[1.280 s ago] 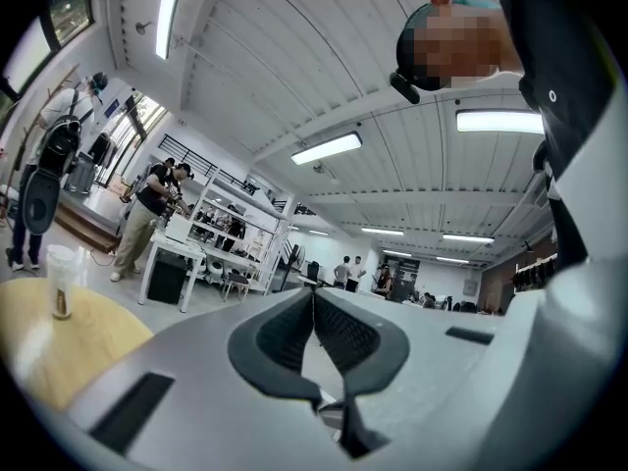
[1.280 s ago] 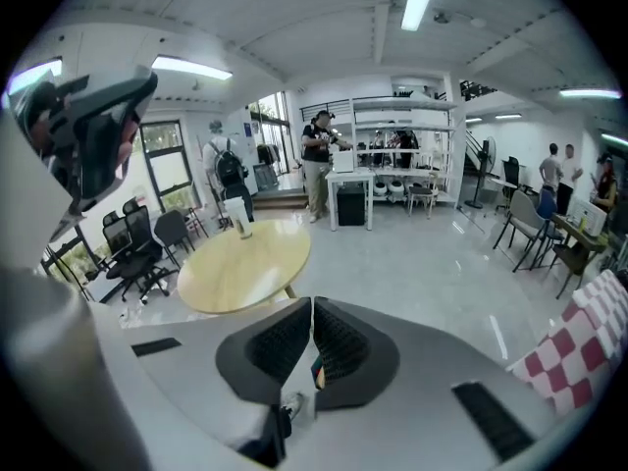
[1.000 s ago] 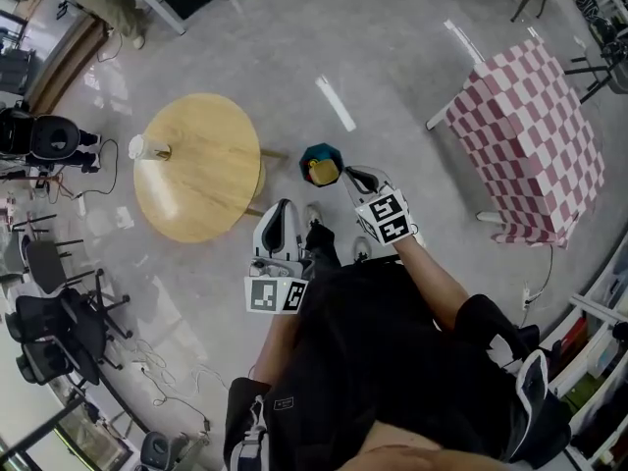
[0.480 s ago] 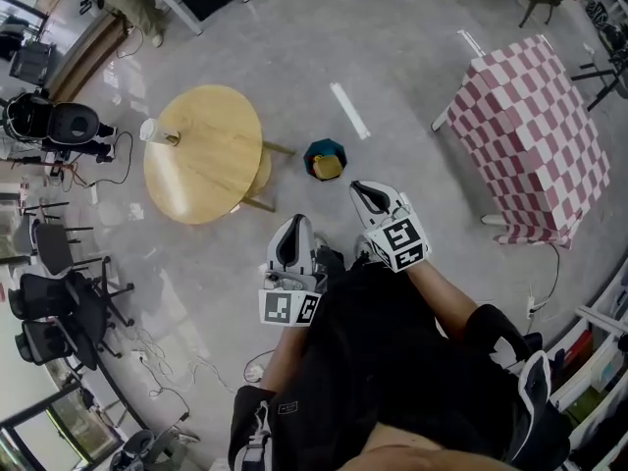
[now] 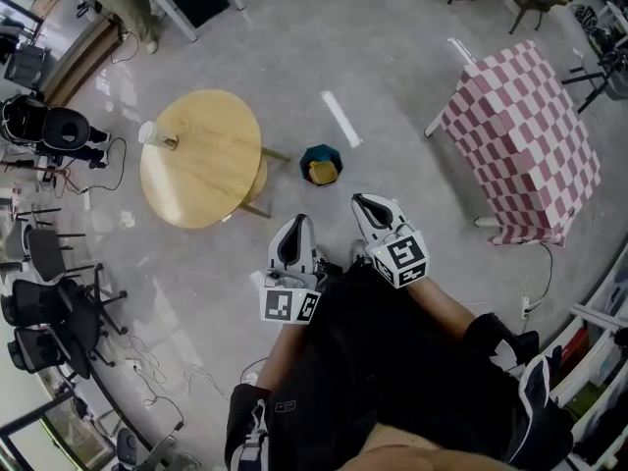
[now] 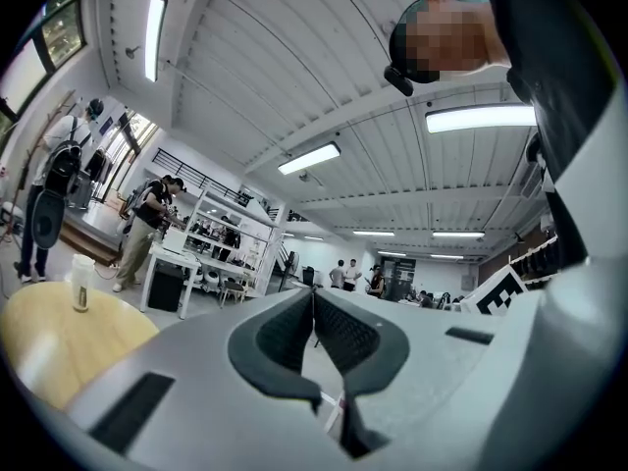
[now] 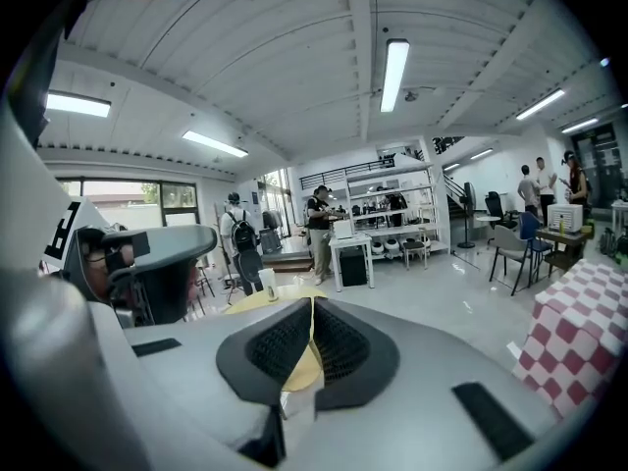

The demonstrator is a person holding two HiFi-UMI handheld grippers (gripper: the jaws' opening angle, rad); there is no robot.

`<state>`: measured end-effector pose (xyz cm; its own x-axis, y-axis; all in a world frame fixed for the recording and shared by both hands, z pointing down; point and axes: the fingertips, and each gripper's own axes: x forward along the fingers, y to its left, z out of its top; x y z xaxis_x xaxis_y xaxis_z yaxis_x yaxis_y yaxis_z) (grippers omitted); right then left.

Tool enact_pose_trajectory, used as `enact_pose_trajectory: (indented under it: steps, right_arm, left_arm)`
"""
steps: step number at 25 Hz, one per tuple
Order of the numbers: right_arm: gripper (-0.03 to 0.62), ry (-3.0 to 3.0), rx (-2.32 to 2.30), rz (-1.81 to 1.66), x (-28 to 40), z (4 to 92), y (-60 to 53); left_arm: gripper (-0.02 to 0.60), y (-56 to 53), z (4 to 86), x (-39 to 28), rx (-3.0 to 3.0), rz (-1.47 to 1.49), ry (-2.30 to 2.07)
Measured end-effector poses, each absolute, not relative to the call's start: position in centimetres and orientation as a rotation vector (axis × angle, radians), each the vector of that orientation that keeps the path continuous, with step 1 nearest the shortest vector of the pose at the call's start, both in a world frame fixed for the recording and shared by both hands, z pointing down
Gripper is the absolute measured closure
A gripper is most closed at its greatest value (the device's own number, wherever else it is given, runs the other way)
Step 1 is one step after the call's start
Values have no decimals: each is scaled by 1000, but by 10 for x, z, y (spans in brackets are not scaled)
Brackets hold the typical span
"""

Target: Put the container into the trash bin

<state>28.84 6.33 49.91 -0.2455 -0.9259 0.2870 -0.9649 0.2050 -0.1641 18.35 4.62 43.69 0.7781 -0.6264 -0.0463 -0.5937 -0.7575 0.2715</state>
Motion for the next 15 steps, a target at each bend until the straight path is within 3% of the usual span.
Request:
enact_pose_trajectory:
  steps: [15]
  right_arm:
    - [568,-2293,1904,393,278,490,45]
  left_arm:
    - [569,7,433,134,2726,-229,-1056]
